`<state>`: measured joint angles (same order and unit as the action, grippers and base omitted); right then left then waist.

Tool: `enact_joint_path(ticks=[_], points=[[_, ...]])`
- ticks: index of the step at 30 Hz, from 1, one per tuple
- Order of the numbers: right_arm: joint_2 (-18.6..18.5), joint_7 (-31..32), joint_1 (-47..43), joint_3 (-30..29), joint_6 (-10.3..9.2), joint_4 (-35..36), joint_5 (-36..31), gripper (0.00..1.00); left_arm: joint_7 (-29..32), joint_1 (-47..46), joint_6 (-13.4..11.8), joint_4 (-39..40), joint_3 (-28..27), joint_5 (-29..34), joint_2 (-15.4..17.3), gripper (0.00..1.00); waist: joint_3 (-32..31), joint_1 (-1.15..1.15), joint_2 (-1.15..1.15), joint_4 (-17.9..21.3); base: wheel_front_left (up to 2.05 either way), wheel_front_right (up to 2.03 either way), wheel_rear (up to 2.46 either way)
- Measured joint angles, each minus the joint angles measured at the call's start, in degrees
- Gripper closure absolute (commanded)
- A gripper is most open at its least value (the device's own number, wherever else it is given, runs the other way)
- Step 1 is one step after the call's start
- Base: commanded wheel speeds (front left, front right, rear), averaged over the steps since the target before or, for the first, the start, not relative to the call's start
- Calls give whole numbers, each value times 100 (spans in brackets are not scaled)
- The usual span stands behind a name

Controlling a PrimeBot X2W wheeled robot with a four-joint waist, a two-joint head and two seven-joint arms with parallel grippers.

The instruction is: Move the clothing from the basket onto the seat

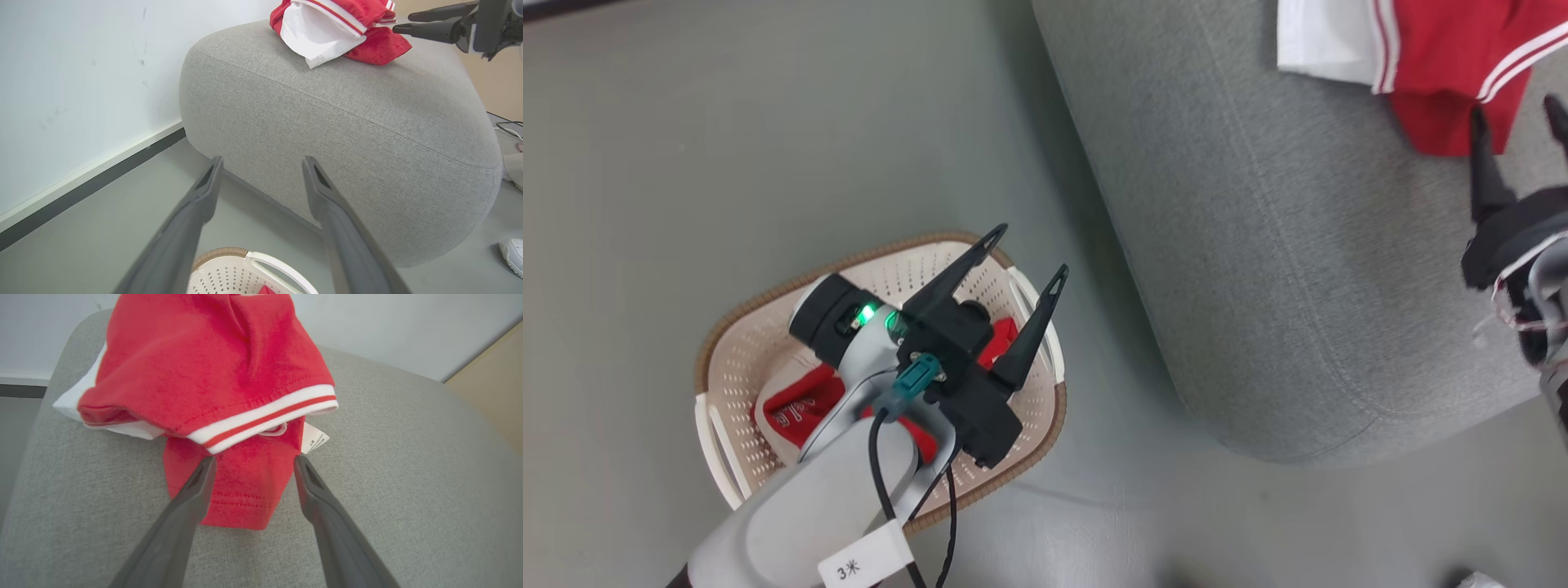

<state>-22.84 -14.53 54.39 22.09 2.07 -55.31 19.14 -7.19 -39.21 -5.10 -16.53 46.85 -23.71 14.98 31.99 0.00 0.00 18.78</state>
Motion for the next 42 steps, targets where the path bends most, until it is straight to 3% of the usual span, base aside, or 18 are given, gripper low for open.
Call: enact_joint_path(ticks=[15, 25, 31, 42], points=[[42, -1, -761, -55, 78, 1076, -69, 0, -459, 525, -74, -305, -408, -408, -153, 0, -1033, 1, 1, -53, 0, 0, 0], [327, -2, -1400, -123, -15, 1647, -46, 0, -614, 981, -146, -639, -920, -636, -120, 0, -1740, 1, 1, -361, 0, 0, 0], [386, -3, -1874, -73, -118, 2005, -111, 0, -672, 1418, -154, -799, -1210, -826, -69, 0, -2166, 1, 1, -611, 0, 0, 0], [694, -16, -3204, 66, -520, 2781, -207, 0, -710, 2602, -198, -847, -1878, -948, 135, 0, -3050, 1, 1, -1089, 0, 0, 0]])
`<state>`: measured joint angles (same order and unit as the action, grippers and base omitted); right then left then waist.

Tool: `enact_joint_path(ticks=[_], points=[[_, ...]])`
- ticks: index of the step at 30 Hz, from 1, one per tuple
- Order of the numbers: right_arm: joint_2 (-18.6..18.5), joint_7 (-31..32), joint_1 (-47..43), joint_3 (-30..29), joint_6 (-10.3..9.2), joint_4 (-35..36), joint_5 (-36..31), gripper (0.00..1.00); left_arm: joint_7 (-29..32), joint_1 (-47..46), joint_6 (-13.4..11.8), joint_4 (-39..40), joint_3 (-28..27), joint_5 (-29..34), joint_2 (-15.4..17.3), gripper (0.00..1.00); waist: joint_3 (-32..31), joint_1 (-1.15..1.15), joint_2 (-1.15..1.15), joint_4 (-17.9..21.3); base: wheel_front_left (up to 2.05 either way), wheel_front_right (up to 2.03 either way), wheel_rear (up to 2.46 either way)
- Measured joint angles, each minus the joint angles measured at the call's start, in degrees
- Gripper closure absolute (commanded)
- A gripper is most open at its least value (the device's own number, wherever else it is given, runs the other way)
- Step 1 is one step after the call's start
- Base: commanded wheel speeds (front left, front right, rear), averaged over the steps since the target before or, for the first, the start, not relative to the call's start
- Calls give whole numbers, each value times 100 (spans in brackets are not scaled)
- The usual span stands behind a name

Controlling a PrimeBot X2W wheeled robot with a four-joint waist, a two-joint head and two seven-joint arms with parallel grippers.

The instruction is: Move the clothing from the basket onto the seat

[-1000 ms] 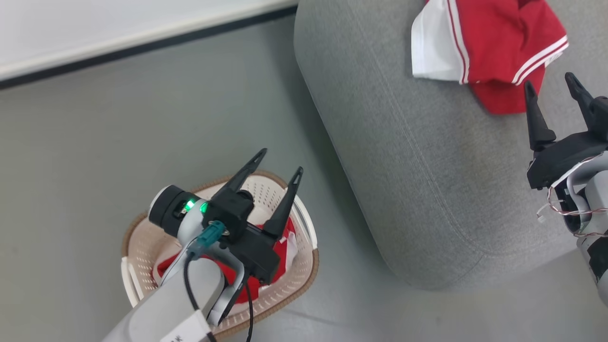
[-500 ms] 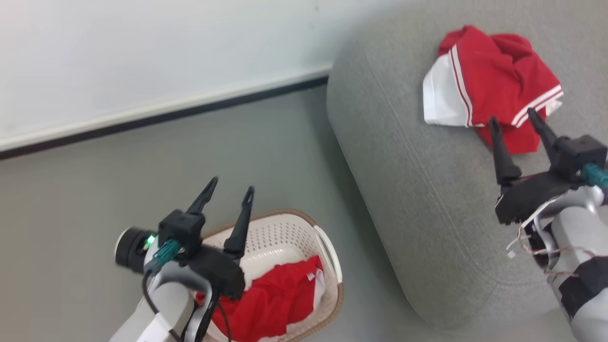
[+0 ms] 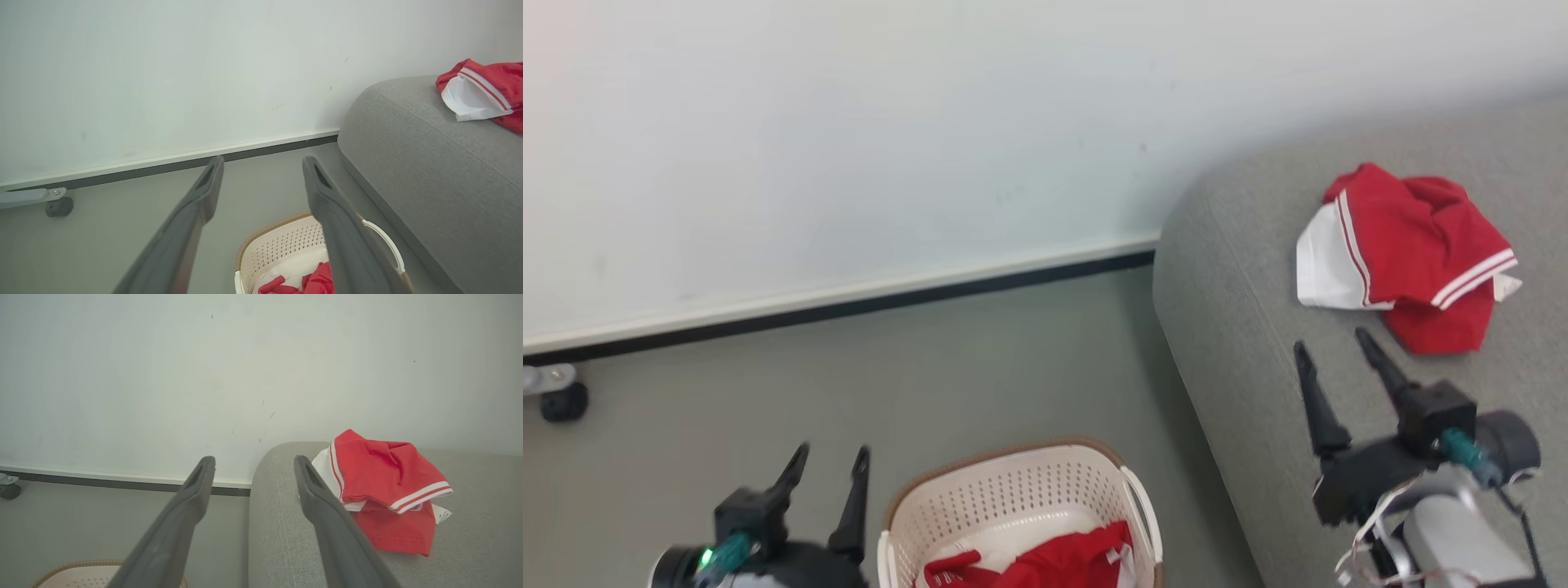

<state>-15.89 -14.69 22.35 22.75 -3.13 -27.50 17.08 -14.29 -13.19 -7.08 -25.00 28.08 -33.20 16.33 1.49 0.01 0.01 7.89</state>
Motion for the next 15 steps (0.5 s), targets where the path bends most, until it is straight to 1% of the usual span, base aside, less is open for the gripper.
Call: enact_joint_path(ticks=[4, 10, 15], points=[[66, 0, -408, 20, -100, 337, -33, 0, 0, 428, -3, 73, -301, 0, 74, 0, -244, 0, 0, -132, 0, 0, 0], [124, 0, -984, -2, -246, 776, -125, 0, -1, 940, -4, 287, -739, 74, 73, 0, -495, 0, 0, -281, 0, 0, 0], [190, 0, -1438, -112, -300, 1135, -133, 0, -1, 1307, -4, 567, -1110, 191, -1, 0, -601, 0, 0, -348, 0, 0, 0]])
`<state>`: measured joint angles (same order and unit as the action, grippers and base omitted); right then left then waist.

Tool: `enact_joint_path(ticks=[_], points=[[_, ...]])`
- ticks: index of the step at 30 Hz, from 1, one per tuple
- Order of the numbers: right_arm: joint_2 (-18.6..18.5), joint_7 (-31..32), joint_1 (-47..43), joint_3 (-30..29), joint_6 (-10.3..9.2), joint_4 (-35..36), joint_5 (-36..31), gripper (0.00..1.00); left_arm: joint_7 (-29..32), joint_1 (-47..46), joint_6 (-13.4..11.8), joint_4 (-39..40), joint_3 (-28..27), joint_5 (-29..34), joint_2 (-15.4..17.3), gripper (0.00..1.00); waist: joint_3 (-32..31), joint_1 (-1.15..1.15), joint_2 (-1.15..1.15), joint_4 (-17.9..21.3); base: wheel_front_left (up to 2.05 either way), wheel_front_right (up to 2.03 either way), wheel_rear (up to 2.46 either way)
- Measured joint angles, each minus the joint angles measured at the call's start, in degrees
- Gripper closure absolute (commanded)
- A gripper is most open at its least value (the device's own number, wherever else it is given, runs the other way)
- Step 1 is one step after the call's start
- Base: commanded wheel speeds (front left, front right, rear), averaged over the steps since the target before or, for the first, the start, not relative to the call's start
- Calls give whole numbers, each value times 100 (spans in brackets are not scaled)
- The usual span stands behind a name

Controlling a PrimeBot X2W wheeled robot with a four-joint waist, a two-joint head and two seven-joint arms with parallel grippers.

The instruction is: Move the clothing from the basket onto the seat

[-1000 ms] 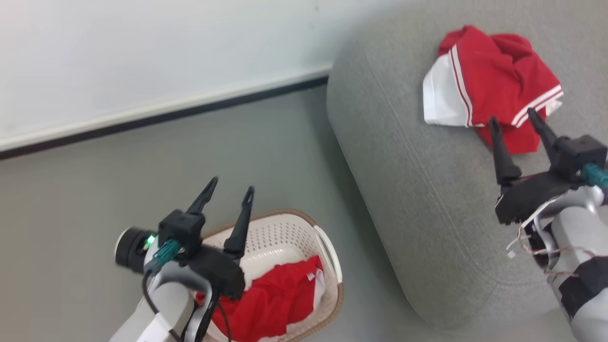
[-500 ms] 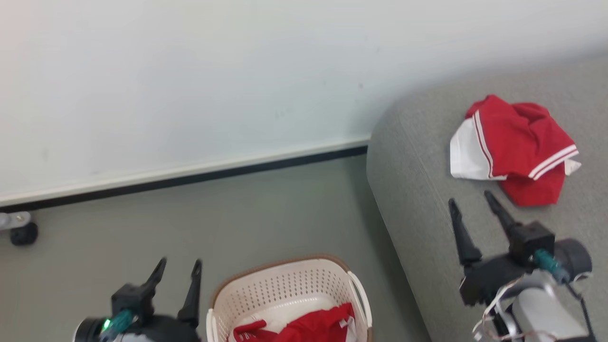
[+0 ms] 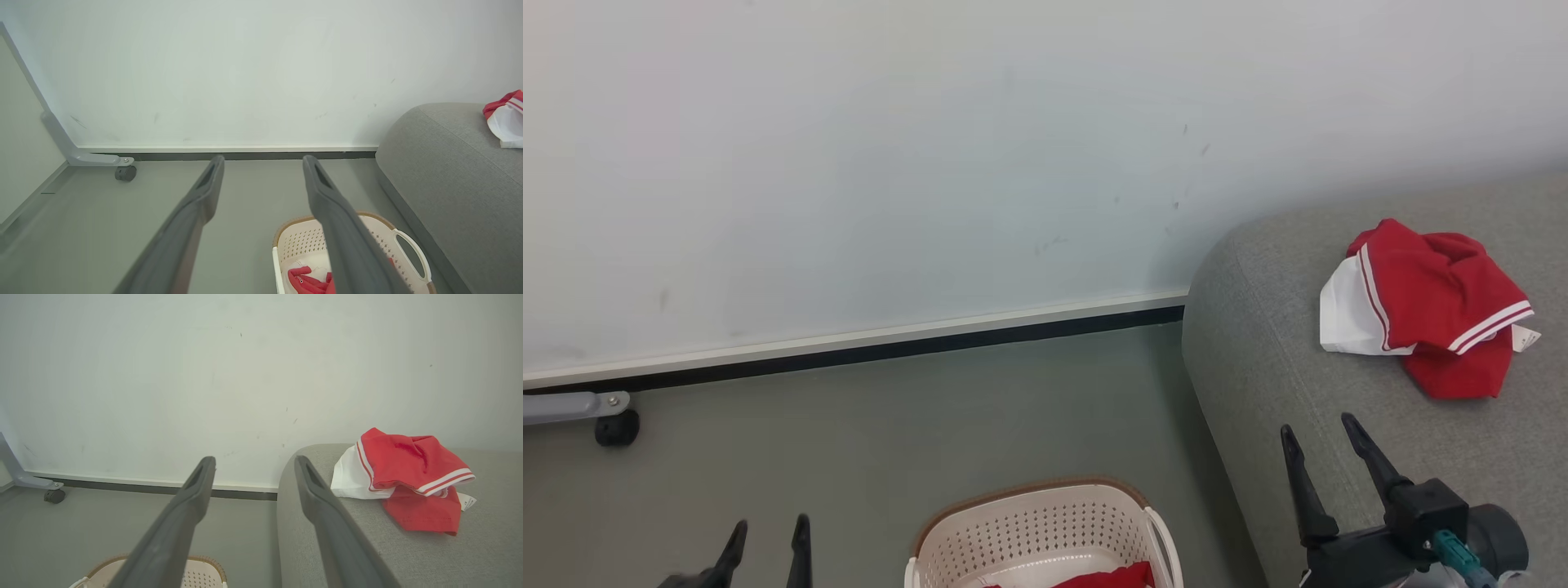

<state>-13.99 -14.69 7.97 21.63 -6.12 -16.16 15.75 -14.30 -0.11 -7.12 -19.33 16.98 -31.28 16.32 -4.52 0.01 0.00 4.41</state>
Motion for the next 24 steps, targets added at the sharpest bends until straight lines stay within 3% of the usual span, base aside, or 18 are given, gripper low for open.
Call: enact_joint_path(ticks=[12, 24], points=[[82, 0, -661, -355, -56, 459, 1, 0, 0, 609, -1, 586, -680, 398, -244, 0, -28, -1, 0, 46, 0, 0, 0], [205, 0, -852, -554, -96, 677, 0, 0, 0, 862, -1, 960, -983, 737, -464, 0, 62, -1, 0, 49, 0, 0, 0]])
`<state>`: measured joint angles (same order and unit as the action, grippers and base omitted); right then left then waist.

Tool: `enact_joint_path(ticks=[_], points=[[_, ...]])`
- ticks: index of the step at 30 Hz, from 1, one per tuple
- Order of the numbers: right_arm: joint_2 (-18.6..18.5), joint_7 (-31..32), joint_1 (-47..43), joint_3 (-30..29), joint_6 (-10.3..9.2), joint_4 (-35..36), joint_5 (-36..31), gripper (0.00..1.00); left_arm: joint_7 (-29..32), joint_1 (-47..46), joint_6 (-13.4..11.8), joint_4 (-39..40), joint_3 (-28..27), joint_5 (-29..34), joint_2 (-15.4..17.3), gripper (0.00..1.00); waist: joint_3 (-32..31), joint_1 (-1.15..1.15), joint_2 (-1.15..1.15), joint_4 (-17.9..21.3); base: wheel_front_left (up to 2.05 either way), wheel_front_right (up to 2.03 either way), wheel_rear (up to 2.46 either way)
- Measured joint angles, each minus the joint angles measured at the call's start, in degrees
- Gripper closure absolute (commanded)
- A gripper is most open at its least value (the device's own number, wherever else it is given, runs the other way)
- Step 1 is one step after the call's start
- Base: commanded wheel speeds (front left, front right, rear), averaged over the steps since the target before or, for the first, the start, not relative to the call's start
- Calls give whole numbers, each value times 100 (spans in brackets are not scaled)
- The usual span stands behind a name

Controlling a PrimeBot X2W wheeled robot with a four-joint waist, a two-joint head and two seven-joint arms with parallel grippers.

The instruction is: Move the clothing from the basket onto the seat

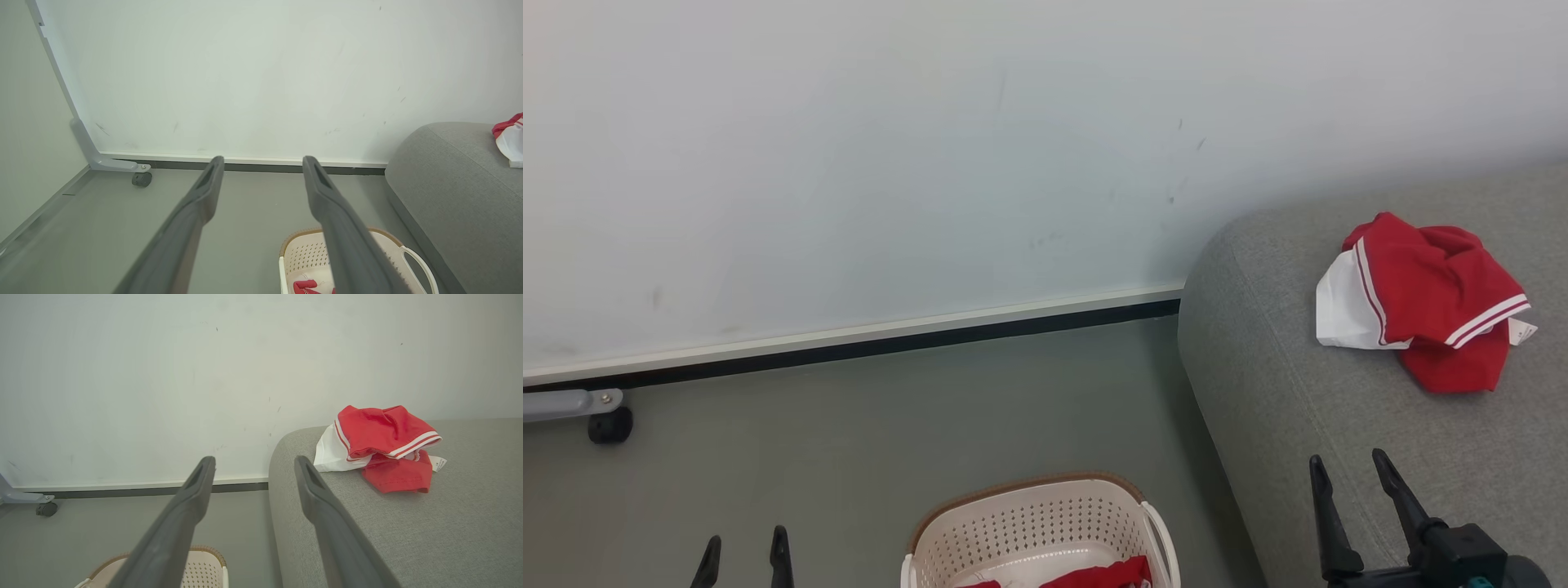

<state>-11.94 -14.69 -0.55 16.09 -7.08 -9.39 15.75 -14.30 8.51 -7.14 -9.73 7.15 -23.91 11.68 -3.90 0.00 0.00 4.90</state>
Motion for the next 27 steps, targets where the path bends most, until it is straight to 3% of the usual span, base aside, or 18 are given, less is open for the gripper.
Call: enact_joint_path(ticks=[27], points=[[53, 0, -4, -179, -5, 59, -70, 0, 0, 32, 0, 232, -149, 301, -120, 0, 56, 0, 0, -63, 0, 0, 0]])
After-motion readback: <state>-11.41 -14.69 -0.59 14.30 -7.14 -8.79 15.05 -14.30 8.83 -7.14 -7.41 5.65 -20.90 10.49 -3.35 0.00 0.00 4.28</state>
